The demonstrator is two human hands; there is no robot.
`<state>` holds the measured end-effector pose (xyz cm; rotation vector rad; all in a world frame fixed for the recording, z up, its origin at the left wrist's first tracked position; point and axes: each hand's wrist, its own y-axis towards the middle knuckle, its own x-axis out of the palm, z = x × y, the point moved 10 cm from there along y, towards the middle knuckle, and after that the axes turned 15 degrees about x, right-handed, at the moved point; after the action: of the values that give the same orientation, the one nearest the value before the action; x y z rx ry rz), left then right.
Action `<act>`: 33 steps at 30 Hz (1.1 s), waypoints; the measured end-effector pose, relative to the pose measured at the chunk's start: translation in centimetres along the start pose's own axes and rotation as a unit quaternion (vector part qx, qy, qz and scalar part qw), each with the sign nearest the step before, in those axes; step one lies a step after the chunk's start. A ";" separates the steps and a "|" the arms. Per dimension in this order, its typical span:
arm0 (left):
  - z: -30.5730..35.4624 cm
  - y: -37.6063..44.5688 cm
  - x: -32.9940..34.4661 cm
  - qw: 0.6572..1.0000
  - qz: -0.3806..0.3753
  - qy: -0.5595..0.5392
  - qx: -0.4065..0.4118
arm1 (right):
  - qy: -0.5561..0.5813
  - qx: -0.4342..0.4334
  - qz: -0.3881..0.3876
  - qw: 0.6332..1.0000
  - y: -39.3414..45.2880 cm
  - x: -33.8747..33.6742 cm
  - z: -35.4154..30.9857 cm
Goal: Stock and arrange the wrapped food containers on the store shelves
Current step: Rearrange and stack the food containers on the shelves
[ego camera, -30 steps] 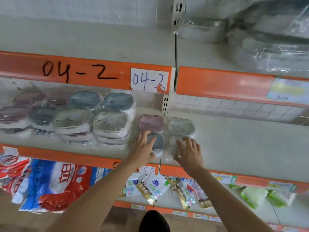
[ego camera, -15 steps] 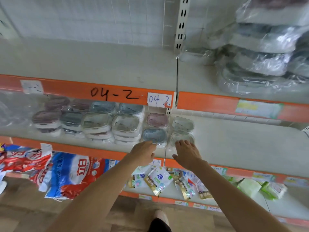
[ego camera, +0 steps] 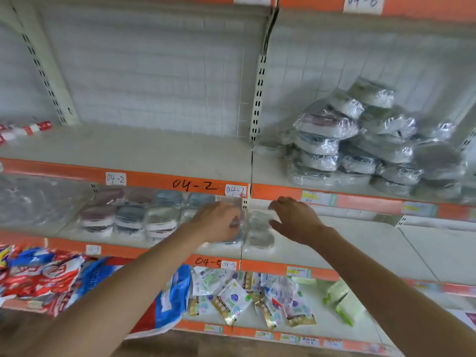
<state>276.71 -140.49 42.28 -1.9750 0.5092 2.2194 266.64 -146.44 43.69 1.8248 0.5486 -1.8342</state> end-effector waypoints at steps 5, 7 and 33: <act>-0.8 3.5 -6.2 0.997 0.072 -0.009 -0.020 | 0.002 0.026 0.073 0.997 3.3 -7.3 2.9; -1.6 5.3 -7.9 0.996 0.090 -0.013 -0.018 | 0.001 0.042 0.107 0.993 5.4 -9.8 4.6; -4.1 27.9 -9.2 0.982 0.066 -0.062 0.168 | 0.066 0.251 0.122 0.958 16.5 -14.9 22.2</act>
<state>273.08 -166.74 55.50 -1.6638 0.9513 2.1383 258.49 -172.00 60.08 2.2327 -0.1189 -1.7964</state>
